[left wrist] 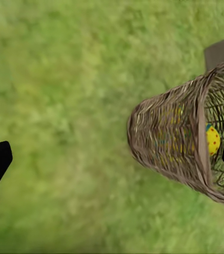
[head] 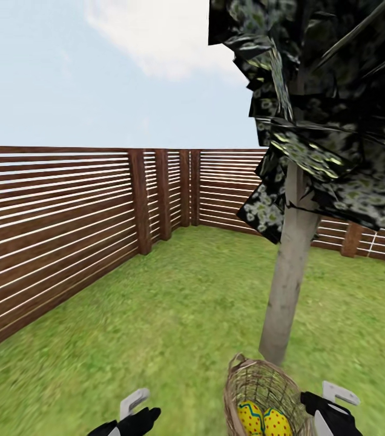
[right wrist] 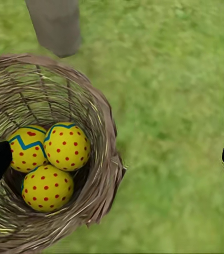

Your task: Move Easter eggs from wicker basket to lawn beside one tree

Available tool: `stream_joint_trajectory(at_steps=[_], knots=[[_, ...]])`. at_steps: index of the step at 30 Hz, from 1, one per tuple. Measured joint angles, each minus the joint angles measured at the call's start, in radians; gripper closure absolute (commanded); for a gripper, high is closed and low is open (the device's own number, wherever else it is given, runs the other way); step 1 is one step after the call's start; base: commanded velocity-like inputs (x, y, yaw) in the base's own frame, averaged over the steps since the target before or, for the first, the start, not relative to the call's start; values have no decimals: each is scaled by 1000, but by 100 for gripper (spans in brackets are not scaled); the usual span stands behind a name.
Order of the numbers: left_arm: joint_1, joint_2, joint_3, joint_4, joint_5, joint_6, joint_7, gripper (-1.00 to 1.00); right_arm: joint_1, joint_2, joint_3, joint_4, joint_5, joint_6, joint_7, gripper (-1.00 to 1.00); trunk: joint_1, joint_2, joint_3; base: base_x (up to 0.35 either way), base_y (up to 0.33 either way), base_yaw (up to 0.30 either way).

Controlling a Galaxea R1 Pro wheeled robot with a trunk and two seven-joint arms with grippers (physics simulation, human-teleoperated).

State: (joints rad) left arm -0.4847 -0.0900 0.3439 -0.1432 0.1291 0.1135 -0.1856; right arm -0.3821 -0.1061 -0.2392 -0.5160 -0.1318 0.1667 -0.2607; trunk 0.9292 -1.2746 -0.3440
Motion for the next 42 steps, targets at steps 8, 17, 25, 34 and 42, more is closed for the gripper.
stream_joint_trajectory(at_steps=[8,17,25,34,42], knots=[[-1,21,1,-1,0,-7,3,-100,-1,2,30,-71,3,54,-4,-100,0,0,0,33,-88,0],[-1,24,-5,-282,0,242,180,-100,-3,3,49,-255,2,338,-4,-100,0,0,0,2,-6,0],[-2,-45,-50,-692,-3,640,411,-100,-39,44,54,-329,0,556,-4,-100,0,0,0,0,0,0],[-4,-51,-122,-879,-5,789,456,-100,-107,111,57,-332,2,768,-3,-100,0,0,0,-7,0,0],[-4,-56,-129,-897,-40,821,527,-100,-111,129,57,-324,2,799,-3,-100,0,0,0,-175,-149,0]])
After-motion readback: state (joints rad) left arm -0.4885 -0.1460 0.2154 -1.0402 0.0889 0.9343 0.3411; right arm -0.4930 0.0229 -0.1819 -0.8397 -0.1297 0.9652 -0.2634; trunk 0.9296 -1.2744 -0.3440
